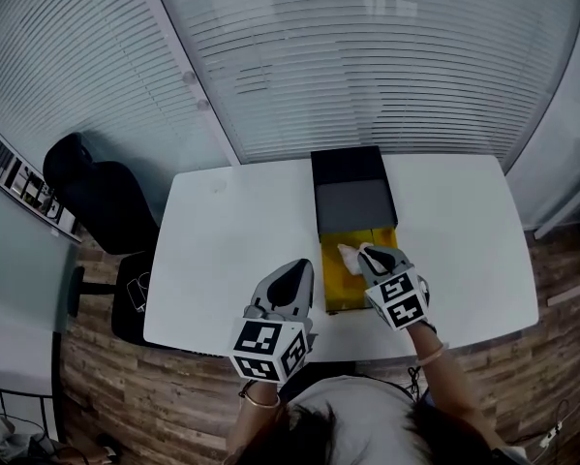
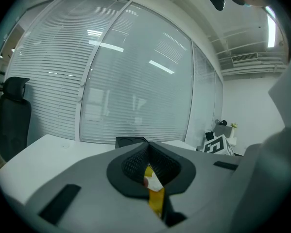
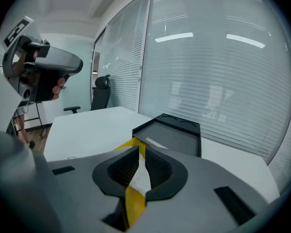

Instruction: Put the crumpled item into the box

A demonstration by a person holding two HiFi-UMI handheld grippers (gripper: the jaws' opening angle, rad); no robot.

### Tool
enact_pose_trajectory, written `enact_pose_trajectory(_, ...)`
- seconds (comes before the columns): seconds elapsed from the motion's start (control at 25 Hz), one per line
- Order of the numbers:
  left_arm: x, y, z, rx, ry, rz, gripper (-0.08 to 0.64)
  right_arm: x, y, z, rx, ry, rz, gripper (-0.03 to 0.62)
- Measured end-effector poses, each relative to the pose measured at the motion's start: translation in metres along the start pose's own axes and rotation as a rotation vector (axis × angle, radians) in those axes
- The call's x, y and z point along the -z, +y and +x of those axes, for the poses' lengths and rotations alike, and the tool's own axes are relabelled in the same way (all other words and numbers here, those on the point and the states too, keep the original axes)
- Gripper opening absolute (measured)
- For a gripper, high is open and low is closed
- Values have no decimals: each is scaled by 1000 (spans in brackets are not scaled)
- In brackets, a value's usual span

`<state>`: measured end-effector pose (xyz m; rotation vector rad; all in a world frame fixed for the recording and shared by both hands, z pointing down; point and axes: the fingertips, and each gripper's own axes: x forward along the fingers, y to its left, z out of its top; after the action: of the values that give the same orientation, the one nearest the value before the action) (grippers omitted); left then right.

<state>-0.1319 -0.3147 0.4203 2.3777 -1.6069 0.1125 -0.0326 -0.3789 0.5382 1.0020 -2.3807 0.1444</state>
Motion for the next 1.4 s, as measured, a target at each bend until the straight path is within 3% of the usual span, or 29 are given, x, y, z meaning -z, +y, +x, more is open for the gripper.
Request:
enact_pose_trajectory(0.88,-2,-22,-15,10,-20,10,17,-50,-7,-92,100,-241,147,28)
enact_pose_trajectory(1.4,-1,-44,-28,23,-29,23,17,-54,1,-144,127,-294,175,26)
